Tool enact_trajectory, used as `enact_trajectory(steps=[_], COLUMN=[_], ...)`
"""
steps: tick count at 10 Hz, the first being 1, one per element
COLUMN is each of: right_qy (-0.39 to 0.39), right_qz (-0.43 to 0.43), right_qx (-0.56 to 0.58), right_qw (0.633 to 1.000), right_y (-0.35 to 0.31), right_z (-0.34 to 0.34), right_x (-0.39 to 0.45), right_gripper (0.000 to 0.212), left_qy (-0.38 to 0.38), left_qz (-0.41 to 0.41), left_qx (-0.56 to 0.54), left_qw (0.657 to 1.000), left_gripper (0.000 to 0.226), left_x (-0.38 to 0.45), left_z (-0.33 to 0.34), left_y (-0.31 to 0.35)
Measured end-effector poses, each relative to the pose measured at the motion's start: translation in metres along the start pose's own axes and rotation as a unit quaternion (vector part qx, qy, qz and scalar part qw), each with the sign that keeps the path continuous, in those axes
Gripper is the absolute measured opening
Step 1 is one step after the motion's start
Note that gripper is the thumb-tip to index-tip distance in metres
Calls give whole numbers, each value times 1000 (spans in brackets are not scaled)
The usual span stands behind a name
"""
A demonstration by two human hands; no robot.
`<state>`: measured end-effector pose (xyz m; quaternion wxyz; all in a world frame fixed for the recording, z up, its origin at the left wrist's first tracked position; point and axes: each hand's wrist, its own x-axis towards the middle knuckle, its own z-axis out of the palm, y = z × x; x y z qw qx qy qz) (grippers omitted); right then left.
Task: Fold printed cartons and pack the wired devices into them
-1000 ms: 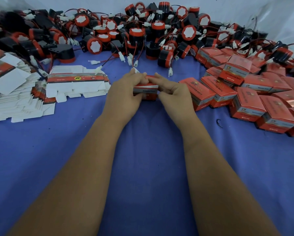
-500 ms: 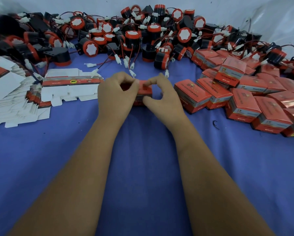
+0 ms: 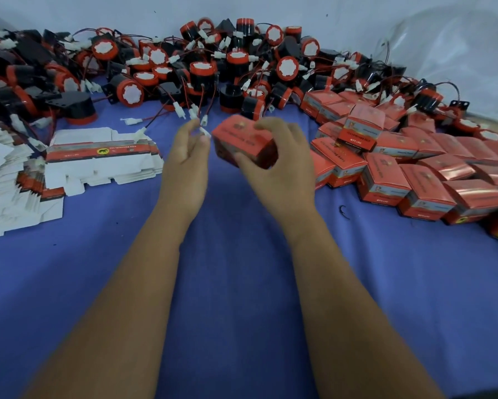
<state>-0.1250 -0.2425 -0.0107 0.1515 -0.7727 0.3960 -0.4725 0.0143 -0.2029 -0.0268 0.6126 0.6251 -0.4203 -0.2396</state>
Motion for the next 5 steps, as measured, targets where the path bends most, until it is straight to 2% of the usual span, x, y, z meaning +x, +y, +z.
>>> enact_trajectory(steps=[1,2,3,4,5], right_qy=[142,185,173,162,216], right_qz=[9,119,179,181,194], right_qx=[-50,-129,-169,-189,-132], right_qw=[989,967,954,952,948], right_y=[11,32,44,39,30], right_z=[-23,-41,-46,-44,-47], right_x=[3,4,5,8,5], right_gripper=[40,38,41,45,57], left_qy=[-65,-116,-140,-135,-128], left_qz=[-2,-7,-7,-2,7], left_qx=[66,112,143,143,160], left_qw=[996,987,980,980,979], left_gripper=[27,22,21,19,20], left_x=[-5,-5,-5,-2,-5], left_z=[4,4,4,4,6], left_y=[-4,-7,-9,-9,-11])
